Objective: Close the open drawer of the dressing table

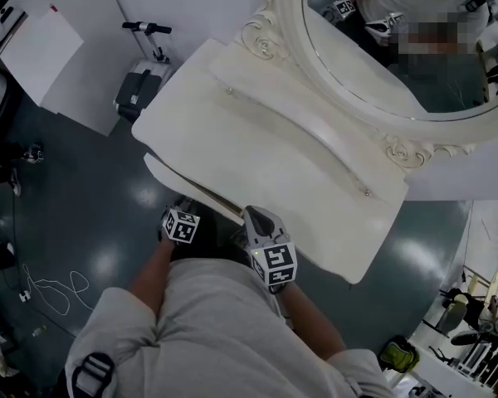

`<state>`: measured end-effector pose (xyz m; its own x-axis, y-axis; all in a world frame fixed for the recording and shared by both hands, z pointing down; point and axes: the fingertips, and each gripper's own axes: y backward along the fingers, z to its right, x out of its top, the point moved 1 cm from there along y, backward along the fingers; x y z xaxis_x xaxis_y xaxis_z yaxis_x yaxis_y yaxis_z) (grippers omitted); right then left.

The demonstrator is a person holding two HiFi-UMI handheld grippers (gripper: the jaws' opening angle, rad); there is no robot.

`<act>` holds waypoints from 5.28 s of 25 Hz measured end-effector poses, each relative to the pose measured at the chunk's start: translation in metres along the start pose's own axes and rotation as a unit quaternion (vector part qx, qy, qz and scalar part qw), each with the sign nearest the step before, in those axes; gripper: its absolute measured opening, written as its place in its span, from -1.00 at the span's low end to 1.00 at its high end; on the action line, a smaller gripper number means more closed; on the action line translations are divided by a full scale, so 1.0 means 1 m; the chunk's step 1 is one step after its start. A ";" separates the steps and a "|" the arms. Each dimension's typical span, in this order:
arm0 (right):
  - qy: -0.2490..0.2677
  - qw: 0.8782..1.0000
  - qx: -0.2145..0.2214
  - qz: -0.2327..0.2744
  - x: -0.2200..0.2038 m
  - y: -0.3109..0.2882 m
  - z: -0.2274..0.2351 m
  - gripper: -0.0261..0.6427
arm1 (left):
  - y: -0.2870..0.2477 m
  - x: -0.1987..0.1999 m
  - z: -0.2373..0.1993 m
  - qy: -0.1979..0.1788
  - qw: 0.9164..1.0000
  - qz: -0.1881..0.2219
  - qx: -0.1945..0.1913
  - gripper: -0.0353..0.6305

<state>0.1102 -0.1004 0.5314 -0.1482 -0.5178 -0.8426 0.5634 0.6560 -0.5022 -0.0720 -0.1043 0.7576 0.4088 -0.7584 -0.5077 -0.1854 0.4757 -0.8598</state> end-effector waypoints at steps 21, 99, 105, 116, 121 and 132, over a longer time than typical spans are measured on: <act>-0.006 1.000 -0.013 -0.005 0.003 -0.006 0.012 -0.87 | -0.009 0.016 0.000 -0.014 1.000 0.002 -0.013 -0.51; 0.001 0.999 -0.039 0.015 0.005 0.018 0.041 -0.87 | 0.085 0.083 -0.011 -0.046 0.993 0.113 0.006 -0.86; 0.018 0.998 -0.041 0.042 0.007 0.031 0.026 -0.88 | 0.115 0.128 0.031 -0.039 0.984 0.173 -0.008 -0.86; 0.002 0.983 -0.127 0.131 0.028 0.095 0.039 -0.88 | 0.191 0.225 0.109 0.005 0.941 0.328 -0.083 -0.86; 0.009 0.973 -0.168 0.160 0.039 0.122 0.044 -0.88 | 0.222 0.258 0.156 -0.027 0.917 0.379 -0.121 -0.86; 0.017 0.968 -0.192 0.162 0.031 0.146 0.045 -0.88 | 0.230 0.260 0.202 -0.077 0.904 0.388 -0.163 -0.86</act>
<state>0.2244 -0.0448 0.4408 -0.0454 -0.2362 -0.9706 0.2415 0.9402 -0.2401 0.1720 -0.1018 0.4389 0.1587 -0.1701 -0.9726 -0.7126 0.6621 -0.2321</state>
